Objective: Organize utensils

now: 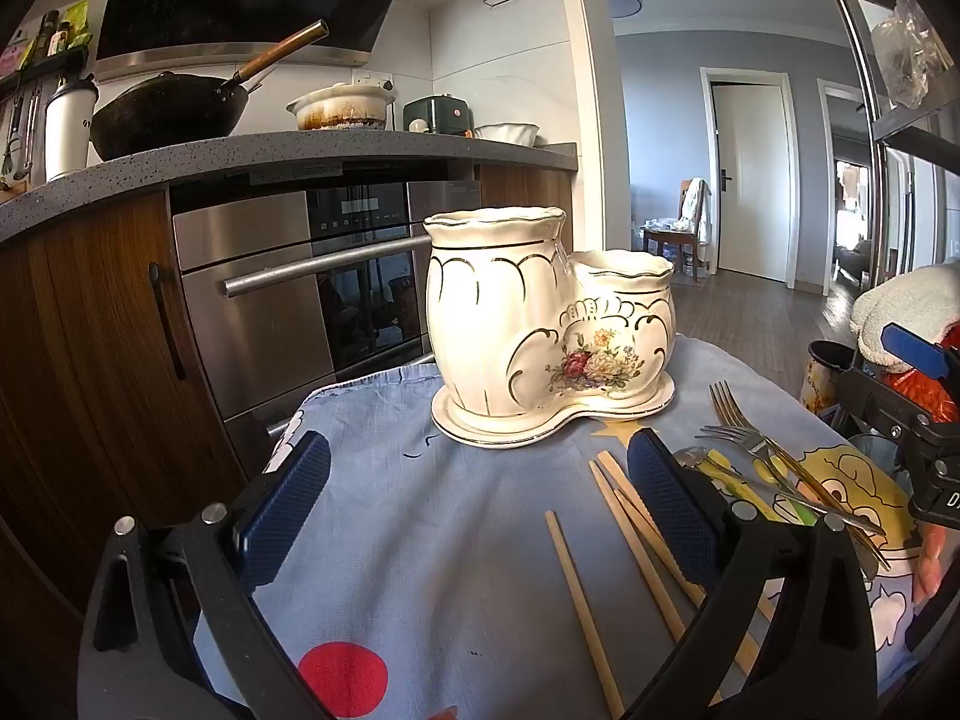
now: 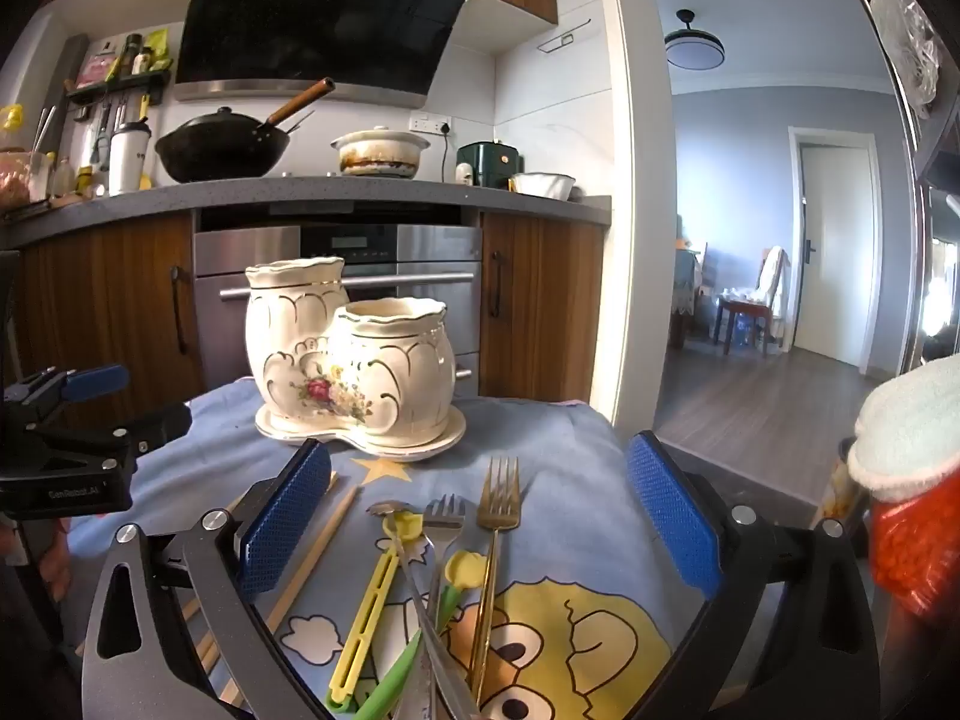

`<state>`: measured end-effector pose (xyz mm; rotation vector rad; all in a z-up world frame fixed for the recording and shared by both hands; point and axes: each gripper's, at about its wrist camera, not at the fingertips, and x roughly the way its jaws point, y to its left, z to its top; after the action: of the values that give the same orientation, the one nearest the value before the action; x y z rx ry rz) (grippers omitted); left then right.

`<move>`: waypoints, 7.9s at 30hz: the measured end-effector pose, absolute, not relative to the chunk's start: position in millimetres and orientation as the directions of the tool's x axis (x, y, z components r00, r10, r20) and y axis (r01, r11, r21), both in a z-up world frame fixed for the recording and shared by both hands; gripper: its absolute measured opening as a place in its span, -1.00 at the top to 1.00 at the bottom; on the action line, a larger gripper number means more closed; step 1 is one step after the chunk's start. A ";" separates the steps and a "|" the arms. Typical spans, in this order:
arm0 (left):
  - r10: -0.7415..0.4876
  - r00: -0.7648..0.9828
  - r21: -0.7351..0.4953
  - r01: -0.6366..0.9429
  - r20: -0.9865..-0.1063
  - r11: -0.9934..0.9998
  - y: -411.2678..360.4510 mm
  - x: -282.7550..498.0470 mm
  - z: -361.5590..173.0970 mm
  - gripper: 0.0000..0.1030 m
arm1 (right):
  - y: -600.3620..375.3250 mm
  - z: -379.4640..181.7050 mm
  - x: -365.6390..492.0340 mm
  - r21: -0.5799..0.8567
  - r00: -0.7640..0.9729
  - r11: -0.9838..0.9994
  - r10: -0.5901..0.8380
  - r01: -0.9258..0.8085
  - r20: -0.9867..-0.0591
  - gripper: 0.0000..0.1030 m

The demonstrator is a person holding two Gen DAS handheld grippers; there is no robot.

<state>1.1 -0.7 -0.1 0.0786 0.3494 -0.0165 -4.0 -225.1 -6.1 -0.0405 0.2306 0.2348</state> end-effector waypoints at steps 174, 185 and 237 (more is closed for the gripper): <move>-0.402 0.888 -0.098 0.390 -0.224 0.916 28.3 91.1 122.3 0.90 | -197.9 148.8 94.2 0.168 0.887 0.889 0.447 -0.426 -0.116 0.89; -0.406 0.899 -0.209 0.371 -0.165 0.905 24.3 157.1 123.5 0.90 | -185.5 143.0 139.7 0.219 0.897 0.889 0.430 -0.402 -0.100 0.89; -0.215 0.955 -0.115 0.195 -0.206 0.974 45.9 115.2 72.2 0.54 | -198.2 53.1 169.3 0.316 0.873 0.902 0.388 -0.294 -0.295 0.81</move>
<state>115.2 45.9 72.2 -0.0936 0.2195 -0.2084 169.3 -198.2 53.1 0.2673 0.3621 0.3609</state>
